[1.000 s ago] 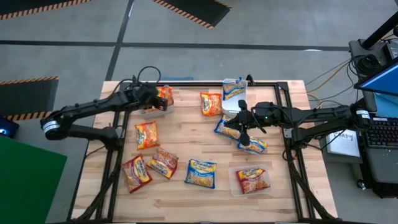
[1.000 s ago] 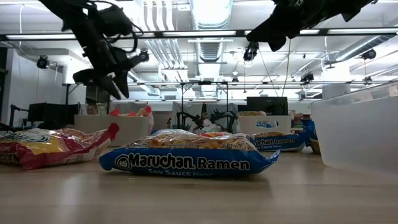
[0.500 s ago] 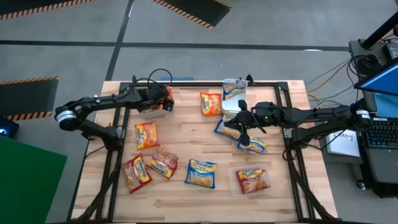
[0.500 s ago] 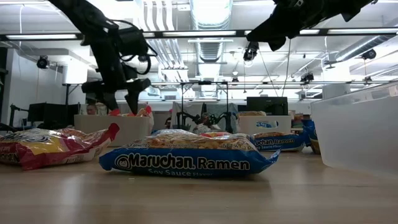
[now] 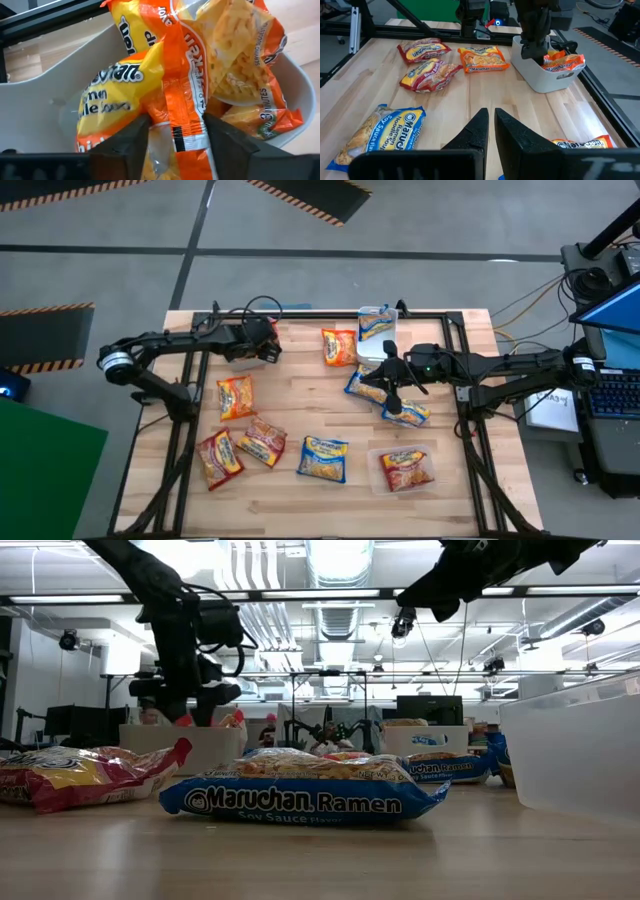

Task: Sort Maruchan noodles
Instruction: Put the orange noodle pack into the gray bin

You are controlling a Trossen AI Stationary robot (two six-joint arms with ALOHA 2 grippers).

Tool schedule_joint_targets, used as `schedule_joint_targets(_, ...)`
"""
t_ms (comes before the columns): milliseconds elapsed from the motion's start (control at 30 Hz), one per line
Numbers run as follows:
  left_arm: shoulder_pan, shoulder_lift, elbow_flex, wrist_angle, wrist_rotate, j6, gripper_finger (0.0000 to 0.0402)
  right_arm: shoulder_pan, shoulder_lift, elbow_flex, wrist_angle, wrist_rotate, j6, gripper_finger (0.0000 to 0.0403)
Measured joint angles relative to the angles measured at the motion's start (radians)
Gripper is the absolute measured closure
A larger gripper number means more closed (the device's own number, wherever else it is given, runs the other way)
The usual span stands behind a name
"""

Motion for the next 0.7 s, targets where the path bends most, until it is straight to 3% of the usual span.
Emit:
schedule_joint_targets(233,0.000,-0.019,-0.002,-0.011,0.006,0.019,0.0385,0.000,0.000,0.000,0.000,0.000,0.000,0.0381)
schedule_joint_targets(700,0.000,-0.248,-0.011,0.031,-0.039,-0.046,0.0401,0.000,0.000,0.000,0.000,0.000,0.000,0.0381)
